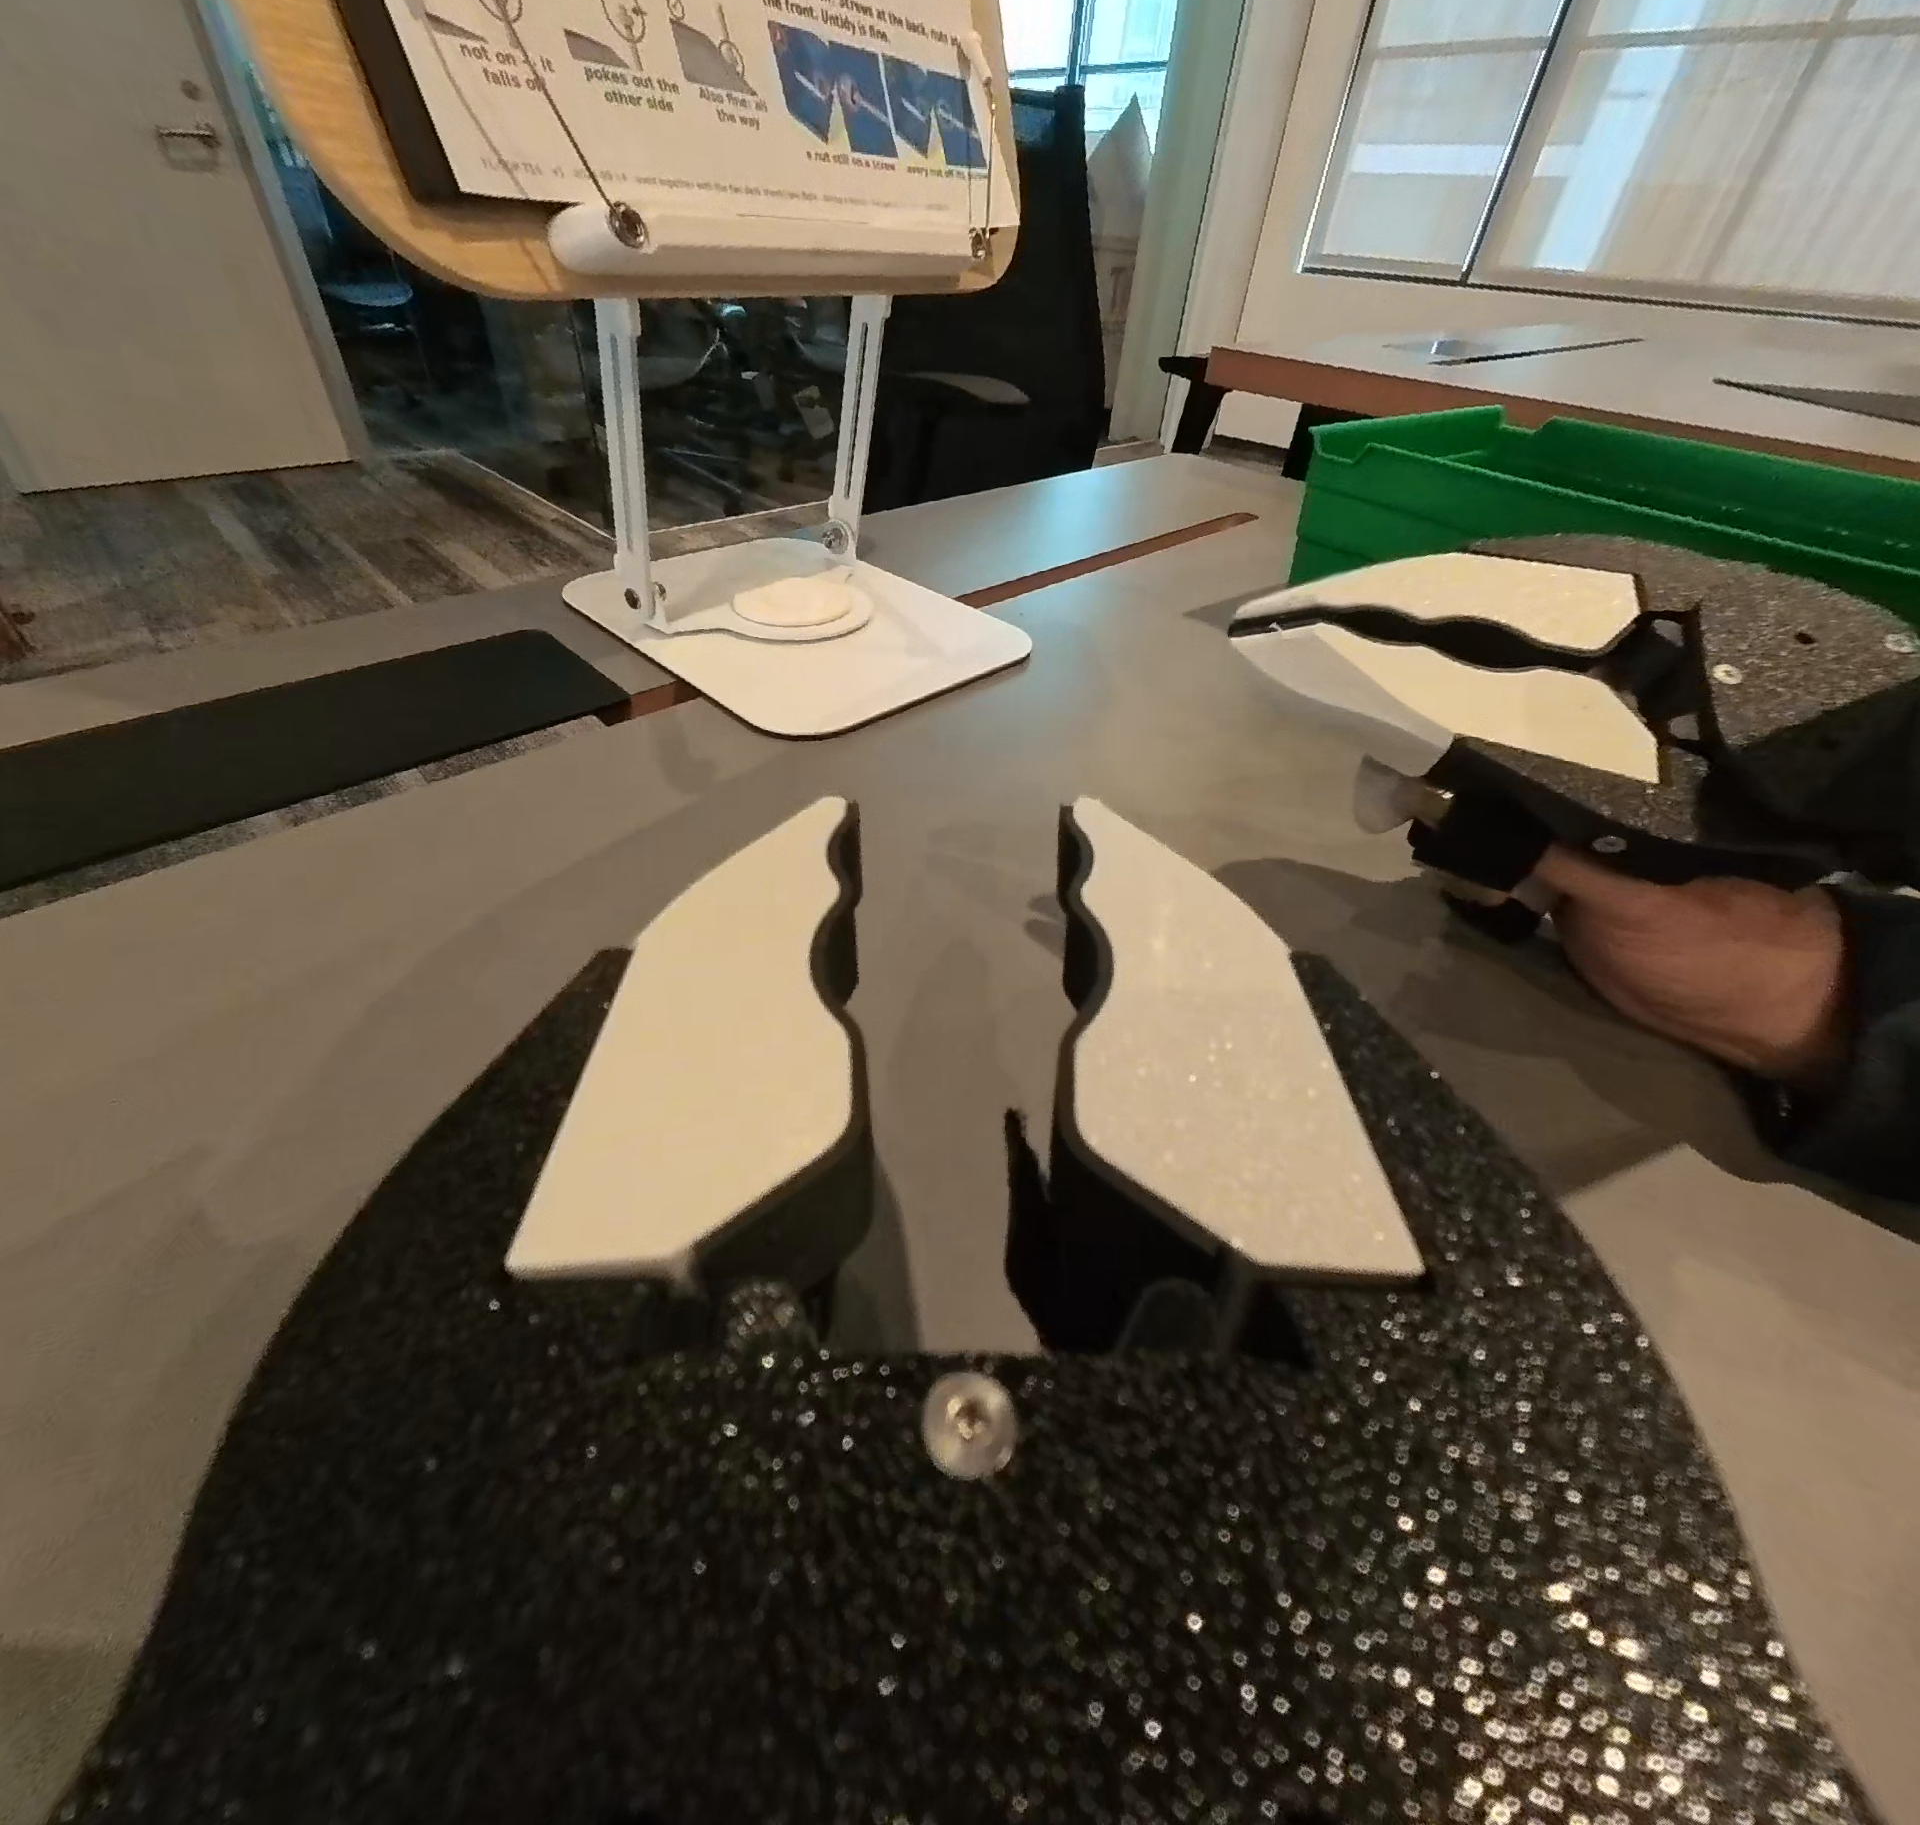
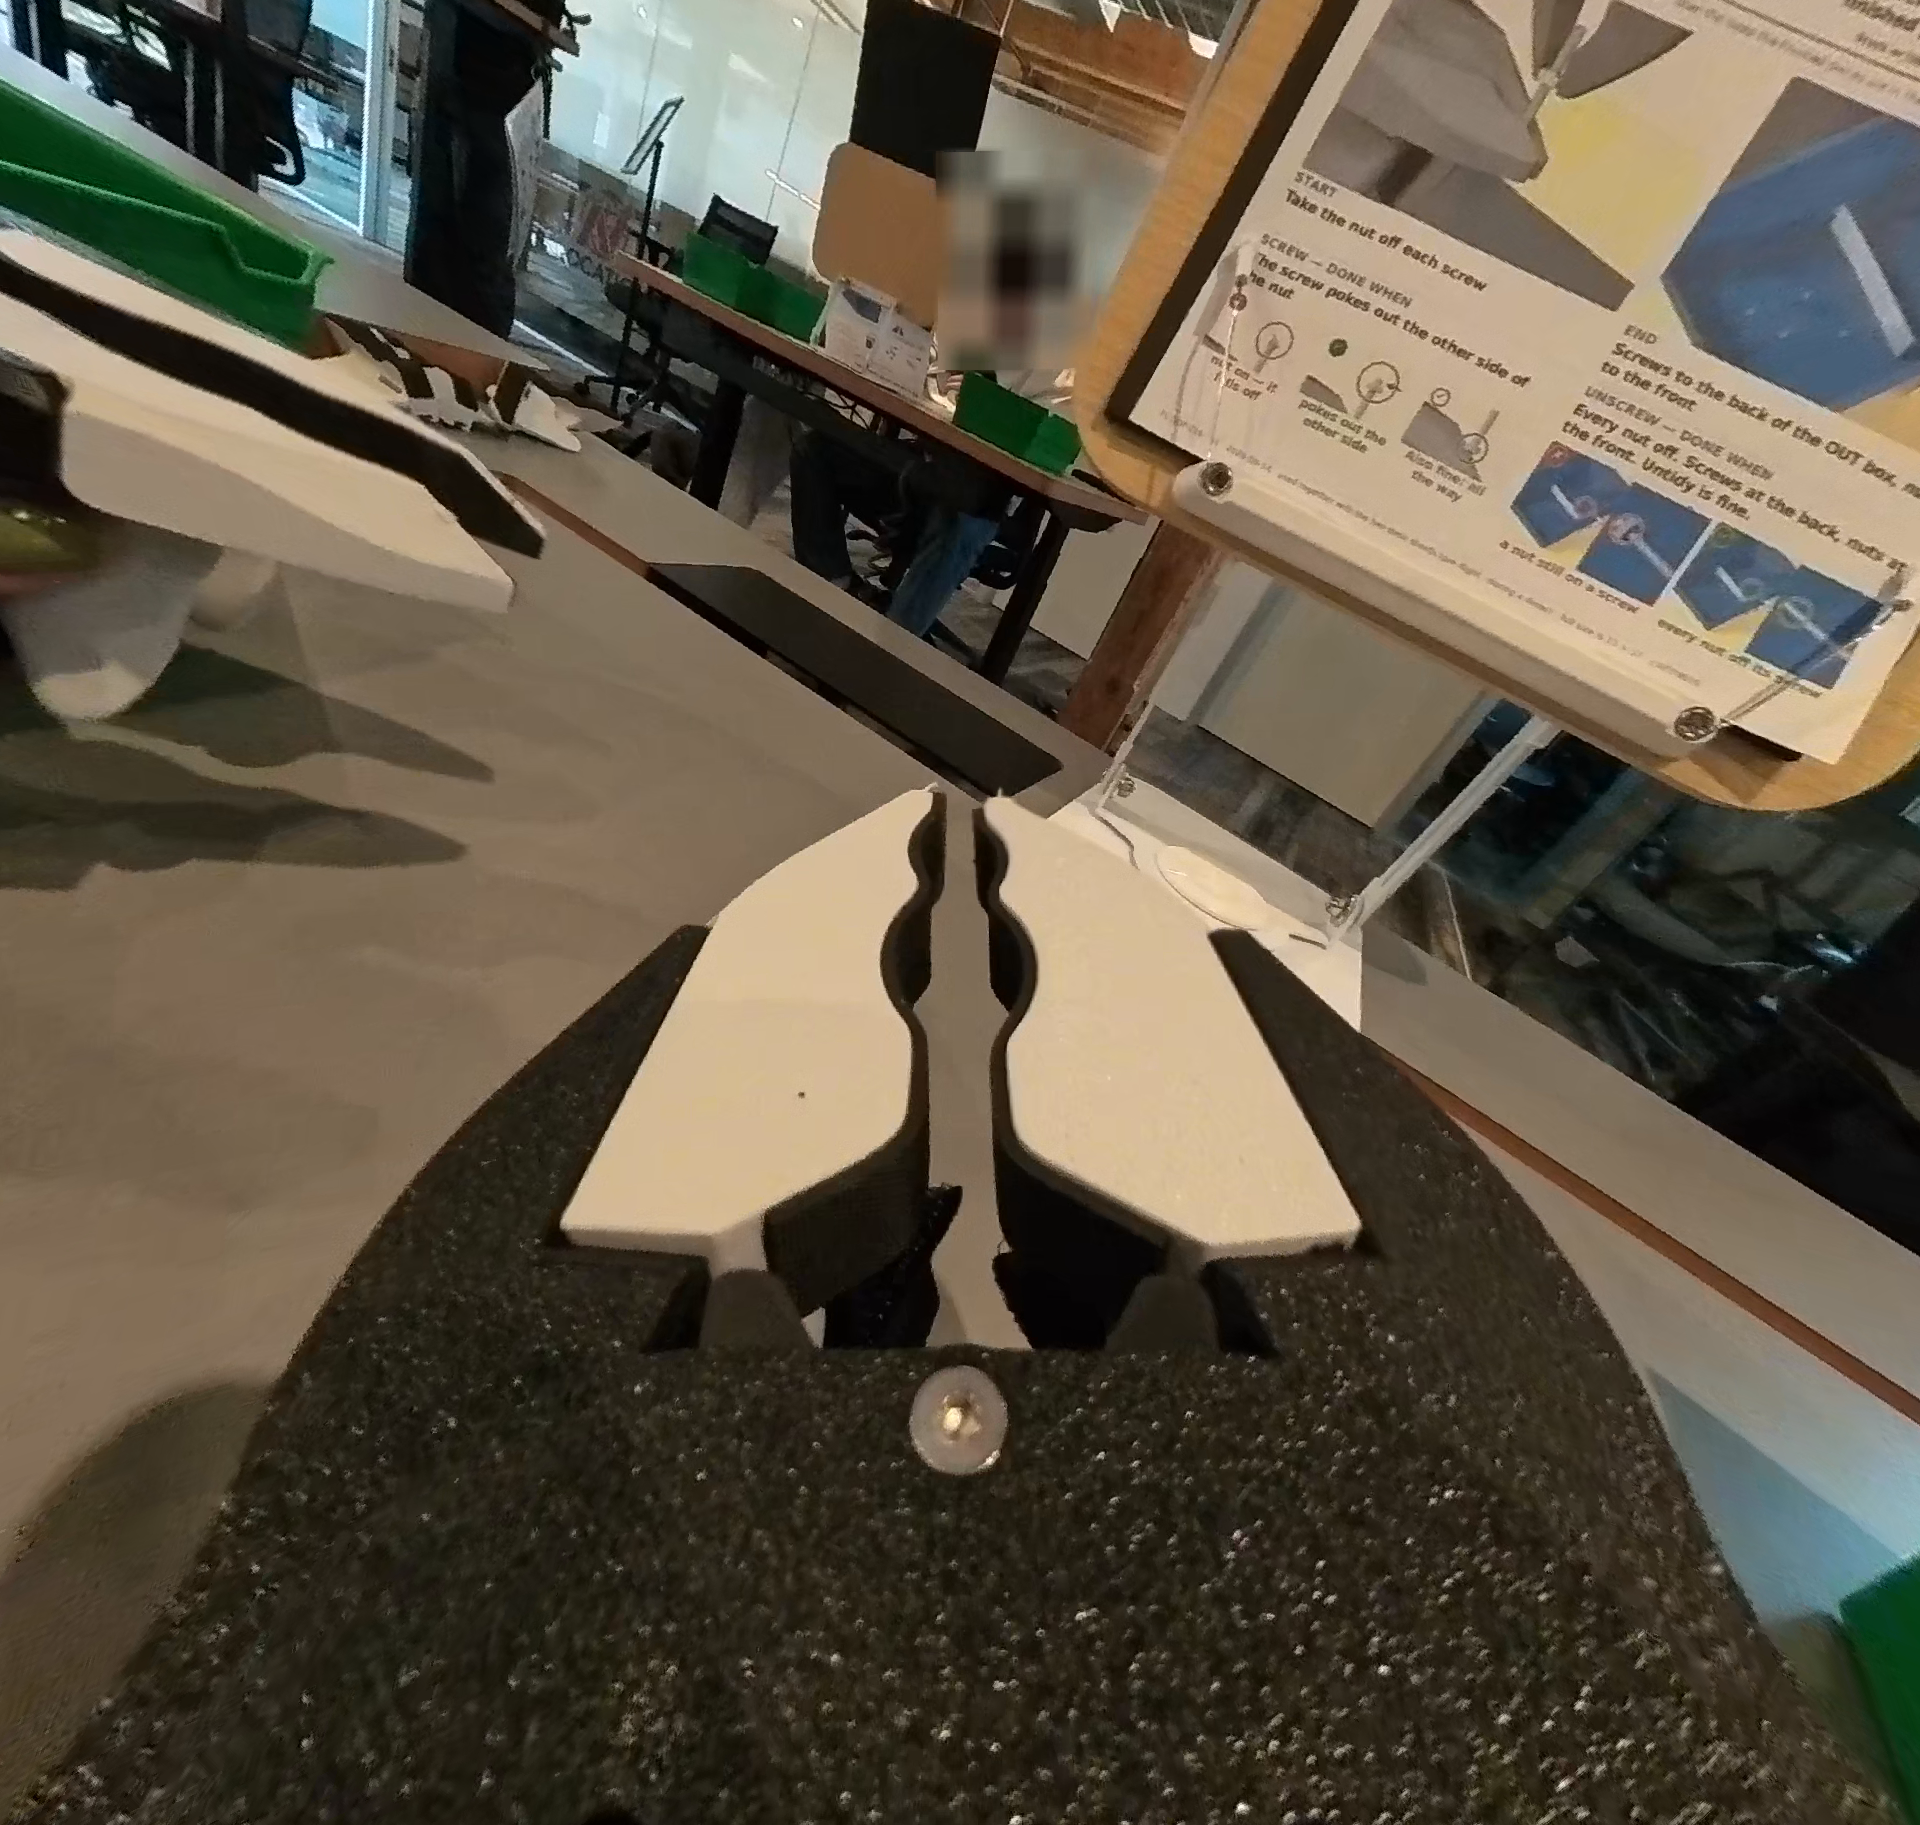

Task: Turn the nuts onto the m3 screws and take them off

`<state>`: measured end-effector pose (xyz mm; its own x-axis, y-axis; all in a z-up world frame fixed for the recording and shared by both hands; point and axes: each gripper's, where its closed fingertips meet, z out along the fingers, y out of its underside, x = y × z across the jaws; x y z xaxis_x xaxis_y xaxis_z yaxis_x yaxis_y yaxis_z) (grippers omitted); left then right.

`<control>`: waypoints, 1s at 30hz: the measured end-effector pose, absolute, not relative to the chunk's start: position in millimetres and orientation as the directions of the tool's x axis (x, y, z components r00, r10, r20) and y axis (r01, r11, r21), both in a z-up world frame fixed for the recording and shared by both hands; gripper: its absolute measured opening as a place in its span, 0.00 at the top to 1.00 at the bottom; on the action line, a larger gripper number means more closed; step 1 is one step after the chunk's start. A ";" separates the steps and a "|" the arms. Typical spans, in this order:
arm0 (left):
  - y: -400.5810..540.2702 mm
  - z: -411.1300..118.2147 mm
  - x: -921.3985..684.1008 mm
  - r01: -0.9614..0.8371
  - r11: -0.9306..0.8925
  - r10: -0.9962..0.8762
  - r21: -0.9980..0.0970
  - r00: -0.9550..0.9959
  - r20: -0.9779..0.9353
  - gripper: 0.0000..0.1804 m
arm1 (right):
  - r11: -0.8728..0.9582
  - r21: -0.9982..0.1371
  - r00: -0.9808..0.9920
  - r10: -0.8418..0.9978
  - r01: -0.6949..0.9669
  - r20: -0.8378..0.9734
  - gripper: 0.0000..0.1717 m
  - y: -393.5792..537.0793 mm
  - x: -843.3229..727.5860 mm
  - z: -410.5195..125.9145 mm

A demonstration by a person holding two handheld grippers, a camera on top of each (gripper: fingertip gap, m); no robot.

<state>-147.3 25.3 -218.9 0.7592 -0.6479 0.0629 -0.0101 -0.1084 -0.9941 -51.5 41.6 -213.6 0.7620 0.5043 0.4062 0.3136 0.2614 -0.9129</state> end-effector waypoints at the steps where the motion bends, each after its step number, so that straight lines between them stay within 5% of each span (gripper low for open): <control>1: 25.3 -219.7 -146.8 -0.013 -0.111 -0.649 -0.994 0.758 0.062 0.80 | 0.263 -0.912 0.760 0.505 0.315 0.408 0.97 41.4 -51.9 -213.8; 18: -4.4 -204.7 -115.9 0.154 -0.203 -0.754 -0.967 0.606 0.255 0.82 | 0.265 -0.918 0.750 0.531 0.295 0.394 1.00 39.6 -53.4 -213.2; 30: -53.4 -84.7 -178.7 0.093 -0.067 -0.703 -0.993 0.702 0.113 0.89 | 0.291 -0.924 0.735 0.565 0.249 0.376 1.00 31.6 -53.9 -208.9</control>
